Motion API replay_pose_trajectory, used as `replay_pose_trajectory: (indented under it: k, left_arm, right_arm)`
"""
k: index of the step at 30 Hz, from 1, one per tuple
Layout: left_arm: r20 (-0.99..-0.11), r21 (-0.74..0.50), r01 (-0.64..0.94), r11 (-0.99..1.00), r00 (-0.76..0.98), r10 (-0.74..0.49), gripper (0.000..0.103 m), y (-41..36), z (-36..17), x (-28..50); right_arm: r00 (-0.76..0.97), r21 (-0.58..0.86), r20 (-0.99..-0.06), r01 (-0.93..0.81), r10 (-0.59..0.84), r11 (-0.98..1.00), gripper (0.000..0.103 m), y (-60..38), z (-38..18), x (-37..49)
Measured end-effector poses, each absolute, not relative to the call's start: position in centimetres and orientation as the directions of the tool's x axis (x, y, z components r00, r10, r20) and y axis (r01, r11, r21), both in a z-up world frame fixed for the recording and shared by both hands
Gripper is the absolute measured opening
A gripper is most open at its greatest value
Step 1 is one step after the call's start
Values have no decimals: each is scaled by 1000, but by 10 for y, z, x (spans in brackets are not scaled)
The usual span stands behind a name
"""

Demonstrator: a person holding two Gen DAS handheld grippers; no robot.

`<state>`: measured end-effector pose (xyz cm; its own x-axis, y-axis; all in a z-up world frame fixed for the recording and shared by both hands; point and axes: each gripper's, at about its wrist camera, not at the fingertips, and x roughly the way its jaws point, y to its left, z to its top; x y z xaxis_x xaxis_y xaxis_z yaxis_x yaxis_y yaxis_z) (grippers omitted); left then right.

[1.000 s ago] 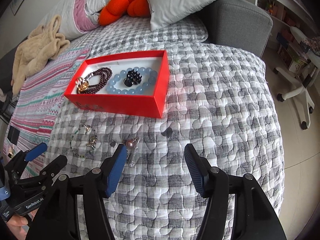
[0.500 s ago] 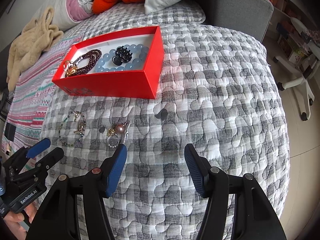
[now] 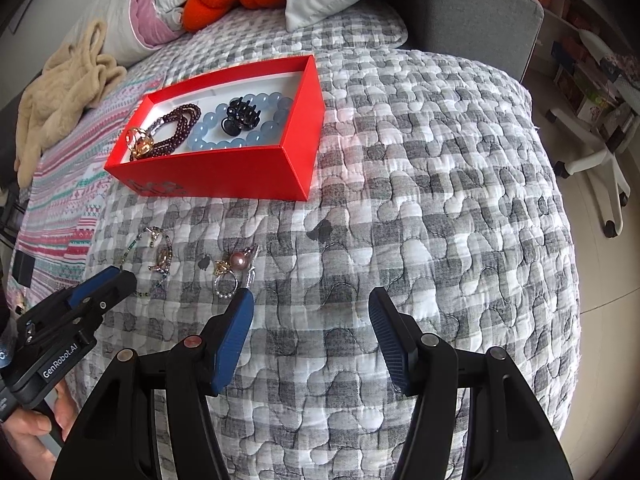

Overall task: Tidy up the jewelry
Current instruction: 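Withdraw both tools from the box toward the remaining jewelry, then grasp the green beaded bracelet with the left tool while the right tool grasps the pink pearl ring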

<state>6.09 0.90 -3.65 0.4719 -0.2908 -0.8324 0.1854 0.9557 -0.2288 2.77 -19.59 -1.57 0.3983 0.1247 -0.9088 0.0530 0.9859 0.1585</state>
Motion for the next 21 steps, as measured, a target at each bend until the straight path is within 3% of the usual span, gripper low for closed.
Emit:
replay_pose_trajectory:
  k: [2,6,8,21]
  left_arm:
    - [-835,-216,184,959,475,-279,22,7,-37,64]
    - [-844,-140,184,973,492,-214,3,1,-38,65]
    - [-844,-119,191,974,497,-200,0,-1,-37,64]
    - [-787,-128,251,959,563,-252,0,-6,-3,43]
  right_arm:
    - [398,158,-909,53,124,986,63,-196,-16,28]
    - [393,159,-911,57,124,986,63,-196,-17,28]
    - [394,159,-911,56,124,986,63,-196,-17,28]
    - [402,165,-906,54,130,985,63,-196,-16,31]
